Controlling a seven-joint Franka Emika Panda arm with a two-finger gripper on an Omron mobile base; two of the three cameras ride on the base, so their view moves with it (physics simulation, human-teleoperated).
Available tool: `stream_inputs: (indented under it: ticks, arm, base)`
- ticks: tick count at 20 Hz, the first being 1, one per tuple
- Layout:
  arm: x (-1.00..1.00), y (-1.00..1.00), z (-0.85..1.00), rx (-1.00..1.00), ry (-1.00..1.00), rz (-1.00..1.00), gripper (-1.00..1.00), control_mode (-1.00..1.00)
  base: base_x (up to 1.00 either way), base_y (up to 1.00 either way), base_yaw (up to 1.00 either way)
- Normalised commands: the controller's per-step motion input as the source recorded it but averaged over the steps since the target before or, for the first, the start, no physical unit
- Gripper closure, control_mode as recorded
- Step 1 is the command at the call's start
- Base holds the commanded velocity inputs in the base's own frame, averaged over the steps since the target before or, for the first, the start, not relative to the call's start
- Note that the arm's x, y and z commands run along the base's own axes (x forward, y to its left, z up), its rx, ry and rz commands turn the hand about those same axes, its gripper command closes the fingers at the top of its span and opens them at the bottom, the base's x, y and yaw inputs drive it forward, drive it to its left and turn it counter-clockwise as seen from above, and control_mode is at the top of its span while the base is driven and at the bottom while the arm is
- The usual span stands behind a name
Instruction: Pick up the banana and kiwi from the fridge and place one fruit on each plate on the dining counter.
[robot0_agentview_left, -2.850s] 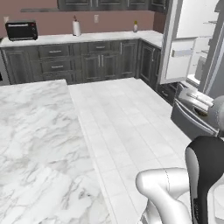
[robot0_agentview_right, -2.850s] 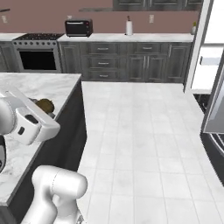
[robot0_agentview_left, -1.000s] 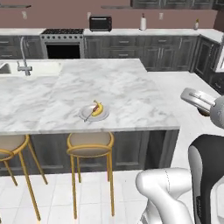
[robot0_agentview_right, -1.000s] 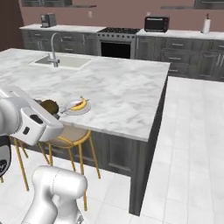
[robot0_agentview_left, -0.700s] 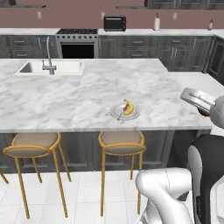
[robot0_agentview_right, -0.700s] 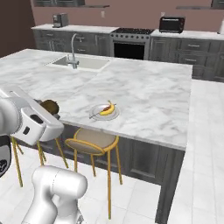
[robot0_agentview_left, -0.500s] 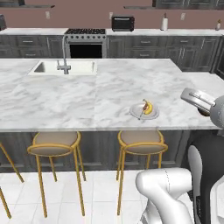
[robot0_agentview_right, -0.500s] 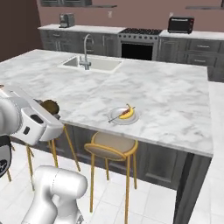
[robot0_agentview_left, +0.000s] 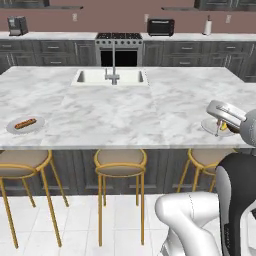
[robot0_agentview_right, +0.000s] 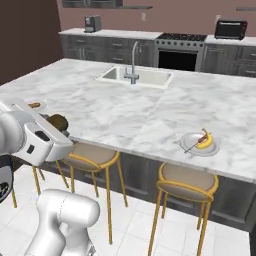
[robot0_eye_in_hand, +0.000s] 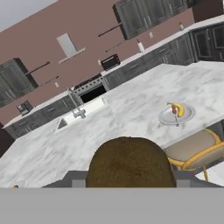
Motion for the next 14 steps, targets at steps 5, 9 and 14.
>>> stream_inputs:
  ticks: [5,9,14]
  arm:
    - [0.0,0.0,0.0,0.0,0.0,0.0,1.0,1.0]
    - [0.0,0.0,0.0,0.0,0.0,0.0,1.0,1.0]
    - [0.0,0.0,0.0,0.0,0.0,0.0,1.0,1.0]
  base:
    - [0.19,1.0,0.0]
    - [0.4,1.0,0.0]
    - [0.66,1.0,-0.02]
